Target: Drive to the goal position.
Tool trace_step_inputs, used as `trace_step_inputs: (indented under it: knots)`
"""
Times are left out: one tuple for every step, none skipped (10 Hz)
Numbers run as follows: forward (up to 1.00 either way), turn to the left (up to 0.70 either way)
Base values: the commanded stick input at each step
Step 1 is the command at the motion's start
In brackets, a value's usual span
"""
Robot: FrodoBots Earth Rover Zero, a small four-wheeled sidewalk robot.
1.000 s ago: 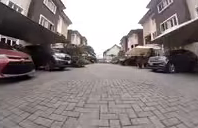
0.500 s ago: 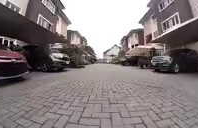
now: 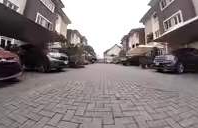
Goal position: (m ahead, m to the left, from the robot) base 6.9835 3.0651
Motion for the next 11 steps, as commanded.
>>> trace_step_inputs:
  knots:
    - [0.70, 0.00]
    - [0.70, 0.00]
    - [0.70, 0.00]
    - [0.70, 0.00]
    - [0.70, 0.00]
    - [0.70, 0.00]
    - [0.70, 0.00]
    - [0.70, 0.00]
    - [0.70, 0.00]
    - [0.70, 0.00]
    - [0.70, 0.00]
